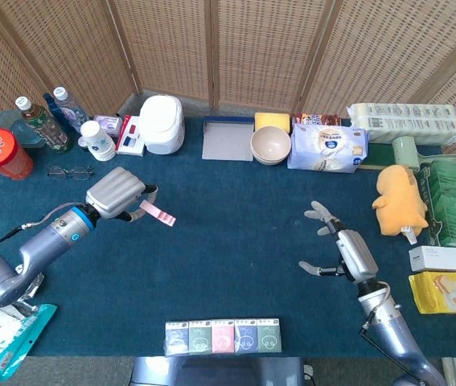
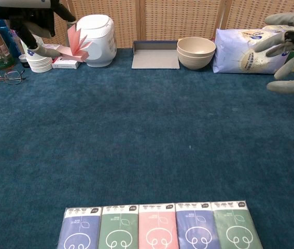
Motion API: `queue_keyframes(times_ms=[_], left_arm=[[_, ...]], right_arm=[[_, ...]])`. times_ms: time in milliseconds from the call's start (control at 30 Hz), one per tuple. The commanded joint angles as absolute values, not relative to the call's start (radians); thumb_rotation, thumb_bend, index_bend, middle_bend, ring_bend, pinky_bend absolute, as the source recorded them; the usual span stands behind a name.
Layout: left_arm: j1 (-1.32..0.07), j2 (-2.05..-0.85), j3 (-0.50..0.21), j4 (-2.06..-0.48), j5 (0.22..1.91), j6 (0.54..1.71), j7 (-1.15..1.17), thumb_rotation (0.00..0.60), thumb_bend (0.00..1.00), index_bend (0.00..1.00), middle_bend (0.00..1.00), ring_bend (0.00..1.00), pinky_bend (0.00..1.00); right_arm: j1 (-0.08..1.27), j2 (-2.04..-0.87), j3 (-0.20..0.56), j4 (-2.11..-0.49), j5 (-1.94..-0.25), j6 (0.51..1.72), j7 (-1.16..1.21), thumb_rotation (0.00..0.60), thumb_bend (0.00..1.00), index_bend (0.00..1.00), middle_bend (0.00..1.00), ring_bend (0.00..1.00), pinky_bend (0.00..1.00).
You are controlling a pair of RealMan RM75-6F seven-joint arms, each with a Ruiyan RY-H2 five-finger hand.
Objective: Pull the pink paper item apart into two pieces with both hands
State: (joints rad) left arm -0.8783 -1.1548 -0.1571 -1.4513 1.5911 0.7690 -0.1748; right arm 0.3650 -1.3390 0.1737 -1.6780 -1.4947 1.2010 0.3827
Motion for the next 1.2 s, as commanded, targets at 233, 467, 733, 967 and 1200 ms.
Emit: queue_keyframes(times_ms=[233,467,733,967,1200], left_arm=[[-0.983,-1.191,-0.163,-1.46,1.64,0.718,-0.234,0.6,0.39,0.65,1.0,1.0,1.0],[-1.047,-1.212,-0.173,-1.466,1.627,0.674,-0.253,0.6,0.39,0.66,1.0,1.0,1.0],[-1.09,-1.227,-0.17,-1.48,1.61,0.642,-0.248,0.6,0.39,0.66,1.0,1.0,1.0],[-1.112,-1.234,-0.164,-1.494,1.588,0.624,-0.23,0.6,0.39,0.65,1.0,1.0,1.0],[-1.128,-1.242,-0.159,-1.501,1.562,0.608,-0.214,0.6,0.39,0.65,1.0,1.0,1.0]], right_arm=[[0.411,-1.421,0.182,-1.605,-1.48,1.172,0.396,0.557,0.22,0.07,0.88,0.94,0.91],[0.437,-1.498,0.197,-1.547,-1.468,1.176,0.43,0.598,0.23,0.2,0.99,1.0,0.99],[0.471,-1.56,0.225,-1.518,-1.46,1.181,0.48,0.6,0.25,0.42,1.0,1.0,1.0],[0.501,-1.597,0.245,-1.513,-1.462,1.189,0.511,0.6,0.29,0.51,1.0,1.0,1.0],[0.523,-1.619,0.244,-1.523,-1.473,1.189,0.525,0.6,0.3,0.53,1.0,1.0,1.0]])
